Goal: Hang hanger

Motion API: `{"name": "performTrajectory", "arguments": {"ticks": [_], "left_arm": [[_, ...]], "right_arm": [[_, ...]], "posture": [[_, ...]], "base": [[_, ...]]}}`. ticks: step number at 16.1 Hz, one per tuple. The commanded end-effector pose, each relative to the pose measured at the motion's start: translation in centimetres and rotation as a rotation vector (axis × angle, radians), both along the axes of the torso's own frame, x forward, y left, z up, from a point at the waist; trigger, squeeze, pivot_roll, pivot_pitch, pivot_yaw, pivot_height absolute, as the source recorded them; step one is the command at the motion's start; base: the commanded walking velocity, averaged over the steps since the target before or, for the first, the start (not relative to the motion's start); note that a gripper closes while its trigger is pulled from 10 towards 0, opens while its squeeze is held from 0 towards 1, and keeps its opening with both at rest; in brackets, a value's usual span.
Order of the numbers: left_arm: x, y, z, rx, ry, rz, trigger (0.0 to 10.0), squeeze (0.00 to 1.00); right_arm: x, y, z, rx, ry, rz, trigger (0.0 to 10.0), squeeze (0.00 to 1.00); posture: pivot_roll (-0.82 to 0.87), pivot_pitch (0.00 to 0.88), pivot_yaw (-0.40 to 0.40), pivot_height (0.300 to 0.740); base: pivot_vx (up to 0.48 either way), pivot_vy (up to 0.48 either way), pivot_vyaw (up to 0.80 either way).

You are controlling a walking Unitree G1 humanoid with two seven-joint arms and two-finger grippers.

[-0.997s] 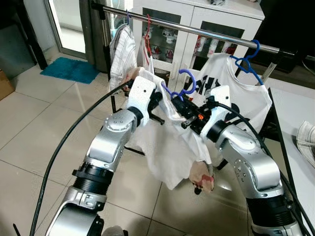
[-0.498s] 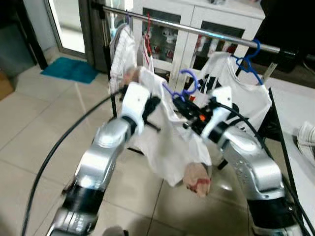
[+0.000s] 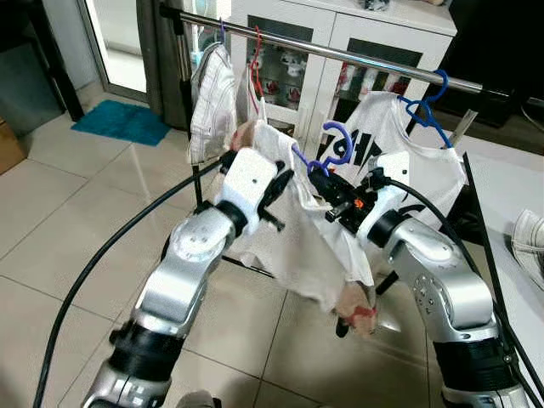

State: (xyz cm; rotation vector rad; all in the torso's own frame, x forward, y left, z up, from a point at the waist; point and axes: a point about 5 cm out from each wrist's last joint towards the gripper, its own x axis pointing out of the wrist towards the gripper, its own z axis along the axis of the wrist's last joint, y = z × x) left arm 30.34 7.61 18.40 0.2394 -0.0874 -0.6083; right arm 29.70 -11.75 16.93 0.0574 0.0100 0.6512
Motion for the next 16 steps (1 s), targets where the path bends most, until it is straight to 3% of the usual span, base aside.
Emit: {"name": "performTrajectory", "arguments": {"ticks": [1, 4, 9, 10, 12, 16], "left_arm": [[0.4, -0.1, 0.2, -0.007, 0.004, 0.031, 10.0, 1.0], [1.1, 0.2, -0.2, -0.042, 0.045, 0.072, 10.0, 1.0], [1.3, -0.8, -0.8, -0.078, 0.122, -0.01, 10.0, 1.0], [1.4, -1.1, -0.9, -0.082, 0.124, -0.031, 10.0, 0.0], [1.6, -1.4, -1.1, -0.066, 0.13, -0.048, 10.0, 0.0], [2.8, -0.5, -1.3, -0.057, 0.152, 0.037, 10.0, 0.0]], "right_arm": [[0.2, -0.2, 1.0, 0.013, -0.047, 0.01, 0.0, 0.0], [0.0, -0.1, 1.2, 0.012, -0.056, 0.018, 0.0, 0.0], [0.2, 0.0, 1.9, 0.003, -0.081, 0.036, 0.0, 0.0], [0.3, 0.1, 2.0, 0.003, -0.086, 0.039, 0.0, 0.0], [0.3, 0.3, 2.1, 0.002, -0.092, 0.051, 0.0, 0.0], [0.0, 0.4, 2.2, 0.005, -0.096, 0.066, 0.0, 0.0]], "posture": [[0.03, 0.0, -0.096, 0.74], [0.03, 0.0, -0.094, 0.74], [0.02, 0.0, -0.101, 0.74], [0.02, 0.0, -0.101, 0.74], [0.02, 0.0, -0.097, 0.74], [0.02, 0.0, -0.084, 0.74]], "base": [[0.0, 0.0, 0.0], [0.0, 0.0, 0.0], [0.0, 0.0, 0.0], [0.0, 0.0, 0.0], [0.0, 0.0, 0.0], [0.0, 0.0, 0.0]]}}
